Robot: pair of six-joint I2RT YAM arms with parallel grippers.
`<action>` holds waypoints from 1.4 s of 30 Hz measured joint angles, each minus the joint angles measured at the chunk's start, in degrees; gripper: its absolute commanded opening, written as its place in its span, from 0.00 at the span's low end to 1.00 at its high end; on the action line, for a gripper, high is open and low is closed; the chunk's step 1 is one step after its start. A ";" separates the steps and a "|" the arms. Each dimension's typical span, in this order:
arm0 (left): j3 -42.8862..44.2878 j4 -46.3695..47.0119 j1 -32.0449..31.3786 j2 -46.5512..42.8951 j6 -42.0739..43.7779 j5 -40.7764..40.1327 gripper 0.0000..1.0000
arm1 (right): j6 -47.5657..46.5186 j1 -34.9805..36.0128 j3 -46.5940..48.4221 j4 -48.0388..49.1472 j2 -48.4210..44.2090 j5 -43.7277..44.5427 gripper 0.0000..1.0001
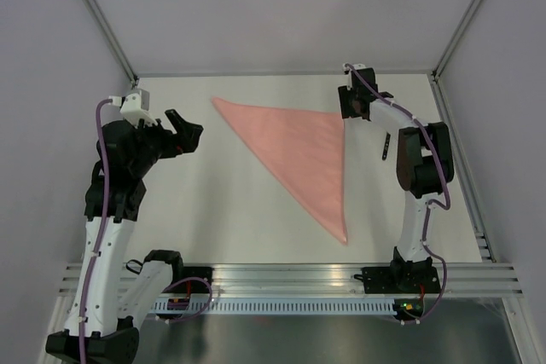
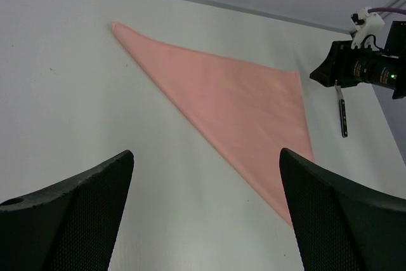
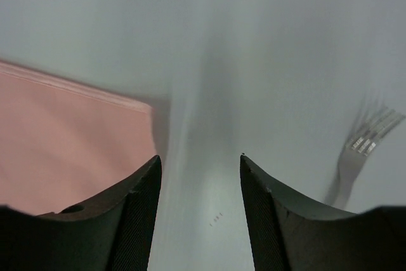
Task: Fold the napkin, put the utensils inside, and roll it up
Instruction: Fold the napkin at the center of the board, then pick up the fork at the center of the board.
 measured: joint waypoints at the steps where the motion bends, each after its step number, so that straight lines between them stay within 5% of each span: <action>1: -0.94 0.44 0.00 -0.66 -0.39 0.48 1.00 | 0.07 -0.92 -1.75 0.31 -1.40 0.17 0.57; 11: -7.04 6.08 0.00 -2.58 -4.13 6.08 1.00 | 1.38 -13.57 -20.04 0.87 -15.17 1.11 0.57; 33: -8.94 9.99 0.00 -3.28 -5.90 8.92 1.00 | 8.66 -14.95 -12.96 -3.63 -5.49 -1.20 0.48; 42: -8.94 10.01 0.00 -2.99 -5.90 8.94 1.00 | 9.42 -17.29 -11.06 -3.74 -3.54 -3.85 0.34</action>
